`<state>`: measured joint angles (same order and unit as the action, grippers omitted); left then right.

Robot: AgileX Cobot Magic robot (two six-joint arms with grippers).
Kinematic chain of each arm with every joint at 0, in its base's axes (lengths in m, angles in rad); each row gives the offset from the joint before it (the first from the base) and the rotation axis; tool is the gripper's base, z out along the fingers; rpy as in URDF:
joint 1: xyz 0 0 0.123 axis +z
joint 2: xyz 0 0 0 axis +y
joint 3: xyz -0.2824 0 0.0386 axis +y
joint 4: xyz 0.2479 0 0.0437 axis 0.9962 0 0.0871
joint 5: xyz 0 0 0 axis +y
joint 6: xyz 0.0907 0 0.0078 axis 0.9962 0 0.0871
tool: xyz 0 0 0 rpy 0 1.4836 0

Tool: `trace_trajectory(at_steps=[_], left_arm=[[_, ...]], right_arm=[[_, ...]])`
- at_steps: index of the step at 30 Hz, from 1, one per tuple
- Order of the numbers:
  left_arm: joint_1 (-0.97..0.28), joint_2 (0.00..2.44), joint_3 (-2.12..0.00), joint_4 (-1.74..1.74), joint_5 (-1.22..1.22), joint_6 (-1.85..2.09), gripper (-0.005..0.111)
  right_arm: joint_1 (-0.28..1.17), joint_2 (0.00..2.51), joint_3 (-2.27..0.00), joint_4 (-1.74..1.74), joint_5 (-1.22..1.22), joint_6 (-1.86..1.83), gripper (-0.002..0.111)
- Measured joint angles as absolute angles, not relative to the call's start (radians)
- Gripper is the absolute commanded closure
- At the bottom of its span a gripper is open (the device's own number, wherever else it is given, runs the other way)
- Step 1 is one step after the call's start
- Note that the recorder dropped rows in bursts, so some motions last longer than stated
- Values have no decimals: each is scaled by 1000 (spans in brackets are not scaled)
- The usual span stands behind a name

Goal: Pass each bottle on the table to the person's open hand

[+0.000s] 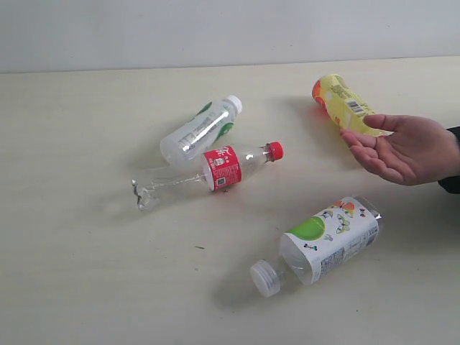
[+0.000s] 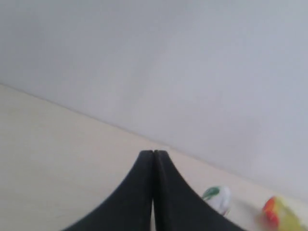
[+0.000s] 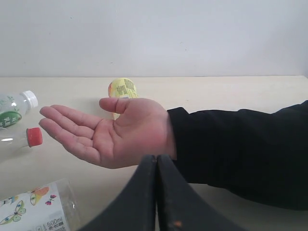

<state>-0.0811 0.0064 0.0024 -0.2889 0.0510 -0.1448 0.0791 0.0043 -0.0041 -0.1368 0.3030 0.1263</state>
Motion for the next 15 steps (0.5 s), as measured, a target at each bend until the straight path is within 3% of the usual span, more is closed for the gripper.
trace_trajectory(at_steps=[15], left_arm=[[-81, 6, 2, -371, -239, -337, 106]], right_arm=[[79, 4, -4, -137, 303, 126, 108]])
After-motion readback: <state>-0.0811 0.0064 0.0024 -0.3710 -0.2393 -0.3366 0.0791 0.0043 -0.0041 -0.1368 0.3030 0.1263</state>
